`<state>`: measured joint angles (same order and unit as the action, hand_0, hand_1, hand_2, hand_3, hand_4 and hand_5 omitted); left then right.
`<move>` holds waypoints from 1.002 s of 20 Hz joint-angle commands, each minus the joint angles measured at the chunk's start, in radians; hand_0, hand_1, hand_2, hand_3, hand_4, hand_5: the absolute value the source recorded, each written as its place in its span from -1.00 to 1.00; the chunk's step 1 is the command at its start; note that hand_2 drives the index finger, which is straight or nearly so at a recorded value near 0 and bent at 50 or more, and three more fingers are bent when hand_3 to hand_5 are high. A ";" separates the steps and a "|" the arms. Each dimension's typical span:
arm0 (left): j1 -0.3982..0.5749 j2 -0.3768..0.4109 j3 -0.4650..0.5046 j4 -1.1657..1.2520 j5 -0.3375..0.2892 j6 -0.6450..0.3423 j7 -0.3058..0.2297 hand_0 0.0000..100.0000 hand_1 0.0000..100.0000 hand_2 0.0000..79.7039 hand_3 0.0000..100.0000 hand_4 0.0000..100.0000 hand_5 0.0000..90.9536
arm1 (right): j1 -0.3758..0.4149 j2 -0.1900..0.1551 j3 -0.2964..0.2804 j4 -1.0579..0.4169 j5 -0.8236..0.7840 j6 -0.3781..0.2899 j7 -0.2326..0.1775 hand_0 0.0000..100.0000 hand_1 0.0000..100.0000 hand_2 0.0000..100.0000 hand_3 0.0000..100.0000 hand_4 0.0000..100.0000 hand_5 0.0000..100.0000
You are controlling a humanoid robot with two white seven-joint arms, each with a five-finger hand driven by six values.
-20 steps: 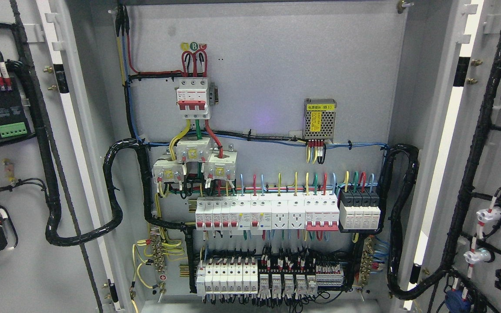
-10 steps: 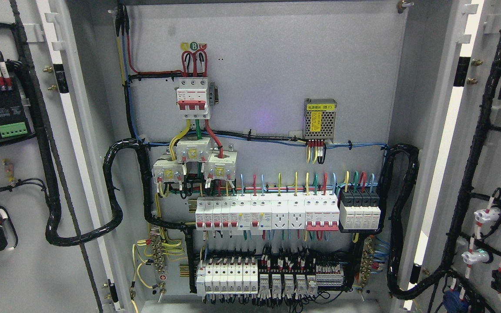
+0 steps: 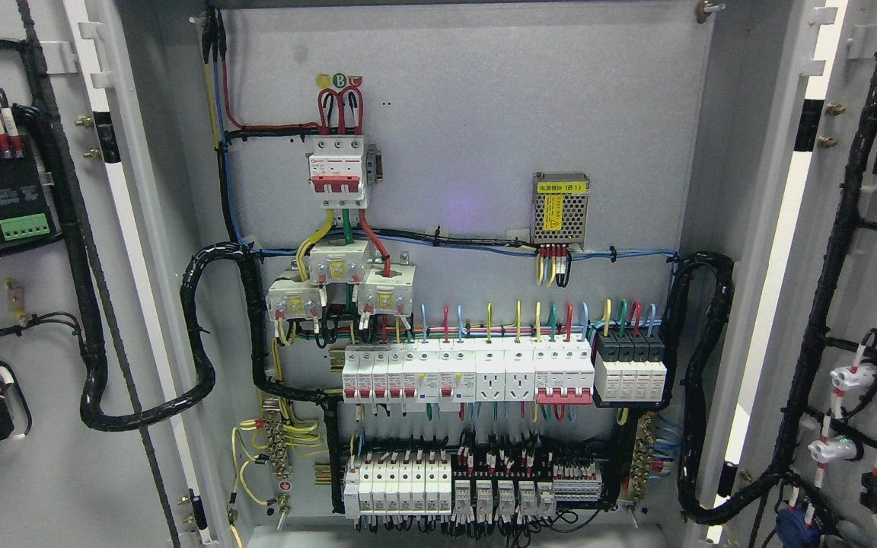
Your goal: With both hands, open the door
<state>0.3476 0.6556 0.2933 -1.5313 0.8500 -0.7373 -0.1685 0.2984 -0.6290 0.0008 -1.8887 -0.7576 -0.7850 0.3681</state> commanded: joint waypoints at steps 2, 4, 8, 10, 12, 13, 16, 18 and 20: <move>0.097 -0.047 -0.040 -0.239 -0.043 0.001 0.001 -1.00 -1.00 -1.00 -1.00 -0.94 -1.00 | -0.022 0.029 0.209 -0.004 0.104 -0.105 0.000 -1.00 -1.00 -1.00 -1.00 -1.00 -1.00; 0.097 -0.073 -0.069 -0.251 -0.084 -0.001 0.003 -1.00 -1.00 -1.00 -1.00 -0.94 -1.00 | -0.022 0.055 0.247 0.006 0.151 -0.102 -0.003 -1.00 -1.00 -1.00 -1.00 -1.00 -1.00; 0.102 -0.119 -0.146 -0.253 -0.193 -0.002 0.001 -1.00 -1.00 -1.00 -1.00 -0.94 -1.00 | -0.015 0.115 0.317 0.049 0.222 -0.099 -0.005 -1.00 -1.00 -1.00 -1.00 -1.00 -1.00; 0.135 -0.152 -0.196 -0.251 -0.276 -0.004 0.001 -1.00 -1.00 -1.00 -1.00 -0.93 -1.00 | -0.012 0.140 0.378 0.078 0.227 -0.097 -0.006 -1.00 -1.00 -1.00 -1.00 -1.00 -1.00; 0.157 -0.197 -0.251 -0.247 -0.357 -0.007 0.001 -1.00 -1.00 -1.00 -1.00 -0.94 -1.00 | -0.008 0.166 0.422 0.112 0.238 -0.096 -0.008 -1.00 -1.00 -1.00 -1.00 -1.00 -1.00; 0.163 -0.217 -0.272 -0.244 -0.390 -0.007 0.001 -1.00 -1.00 -1.00 -1.00 -0.94 -1.00 | -0.005 0.176 0.432 0.129 0.245 -0.094 -0.008 -1.00 -1.00 -1.00 -1.00 -1.00 -1.00; 0.192 -0.286 -0.339 -0.208 -0.517 -0.007 0.001 -1.00 -1.00 -1.00 -1.00 -0.94 -1.00 | 0.011 0.222 0.446 0.192 0.258 -0.047 -0.009 -1.00 -1.00 -1.00 -1.00 -1.00 -1.00; 0.206 -0.316 -0.377 -0.178 -0.563 -0.005 0.001 -1.00 -1.00 -1.00 -1.00 -0.94 -1.00 | 0.037 0.245 0.446 0.224 0.259 -0.030 -0.011 -1.00 -1.00 -1.00 -1.00 -1.00 -1.00; 0.206 -0.342 -0.411 -0.136 -0.610 -0.004 0.001 -1.00 -1.00 -1.00 -1.00 -0.94 -1.00 | 0.060 0.267 0.452 0.264 0.259 -0.028 -0.012 -1.00 -1.00 -1.00 -1.00 -1.00 -1.00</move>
<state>0.5195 0.4725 0.0742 -1.7144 0.4034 -0.7433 -0.1663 0.3125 -0.4817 0.3282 -1.7745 -0.5185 -0.7845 0.3579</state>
